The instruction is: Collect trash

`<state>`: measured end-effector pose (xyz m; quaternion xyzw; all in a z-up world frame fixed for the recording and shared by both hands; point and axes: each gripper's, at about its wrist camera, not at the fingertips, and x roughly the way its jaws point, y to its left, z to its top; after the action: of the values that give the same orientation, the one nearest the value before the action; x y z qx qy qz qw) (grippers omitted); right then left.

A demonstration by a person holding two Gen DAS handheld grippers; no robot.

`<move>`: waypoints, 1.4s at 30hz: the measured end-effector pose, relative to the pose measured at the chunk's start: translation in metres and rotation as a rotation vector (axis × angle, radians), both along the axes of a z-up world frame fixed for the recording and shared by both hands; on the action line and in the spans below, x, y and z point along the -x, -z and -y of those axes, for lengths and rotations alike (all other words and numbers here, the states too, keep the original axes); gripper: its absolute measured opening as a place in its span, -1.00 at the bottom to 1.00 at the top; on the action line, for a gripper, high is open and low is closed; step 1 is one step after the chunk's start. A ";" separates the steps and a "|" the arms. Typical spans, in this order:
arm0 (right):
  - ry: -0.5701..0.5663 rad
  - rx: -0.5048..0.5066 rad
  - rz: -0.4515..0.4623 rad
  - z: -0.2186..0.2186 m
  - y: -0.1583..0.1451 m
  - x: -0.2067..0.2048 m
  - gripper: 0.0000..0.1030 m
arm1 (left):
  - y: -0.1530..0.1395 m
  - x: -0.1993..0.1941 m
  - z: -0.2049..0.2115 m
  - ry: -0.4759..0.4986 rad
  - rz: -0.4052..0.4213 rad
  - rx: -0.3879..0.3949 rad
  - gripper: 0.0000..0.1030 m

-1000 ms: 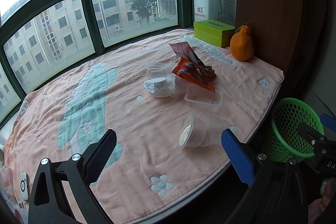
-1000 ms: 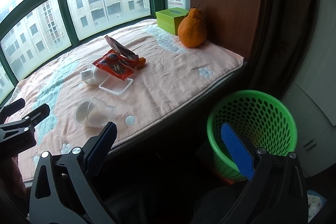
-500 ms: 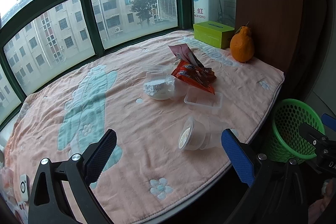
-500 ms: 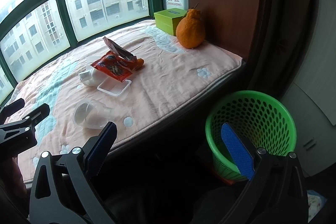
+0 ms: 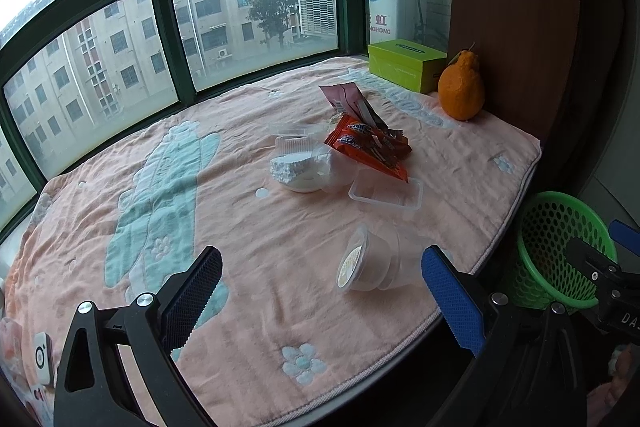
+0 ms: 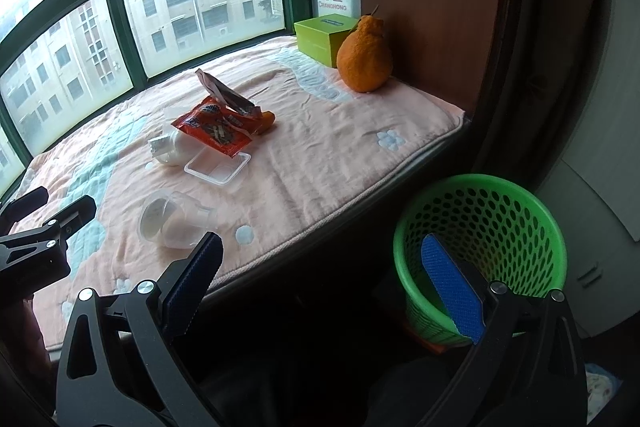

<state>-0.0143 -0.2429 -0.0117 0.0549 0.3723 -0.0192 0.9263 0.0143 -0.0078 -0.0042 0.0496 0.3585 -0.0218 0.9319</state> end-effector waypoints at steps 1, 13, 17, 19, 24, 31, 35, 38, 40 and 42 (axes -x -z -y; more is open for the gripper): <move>0.000 0.000 -0.002 0.000 0.000 -0.001 0.91 | 0.000 -0.001 0.000 0.000 -0.002 0.001 0.88; -0.002 -0.002 -0.004 -0.002 0.002 -0.008 0.91 | 0.001 -0.005 0.000 -0.003 -0.007 0.003 0.88; -0.004 -0.002 -0.006 -0.001 0.002 -0.011 0.91 | 0.002 -0.009 -0.001 -0.003 -0.017 0.008 0.88; -0.008 0.000 -0.010 -0.001 0.002 -0.014 0.91 | 0.001 -0.013 -0.004 -0.005 -0.019 0.007 0.88; -0.022 0.001 -0.008 -0.002 0.001 -0.022 0.91 | -0.001 -0.022 -0.012 -0.015 -0.022 0.015 0.88; -0.055 -0.006 -0.009 -0.010 0.002 -0.030 0.91 | -0.004 -0.033 -0.030 -0.041 -0.022 0.026 0.88; -0.093 -0.020 -0.020 -0.021 0.007 -0.036 0.91 | -0.004 -0.037 -0.042 -0.053 -0.030 0.040 0.88; -0.122 -0.030 -0.029 -0.031 0.011 -0.041 0.89 | -0.003 -0.038 -0.048 -0.059 -0.035 0.050 0.88; -0.138 -0.035 -0.034 -0.037 0.012 -0.044 0.88 | -0.002 -0.038 -0.051 -0.062 -0.035 0.049 0.88; -0.154 -0.052 -0.041 -0.042 0.014 -0.046 0.84 | -0.001 -0.037 -0.055 -0.062 -0.034 0.046 0.88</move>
<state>0.0316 -0.2007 -0.0254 0.0496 0.3945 0.0607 0.9156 0.0511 0.0469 -0.0030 0.0164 0.3751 -0.0019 0.9268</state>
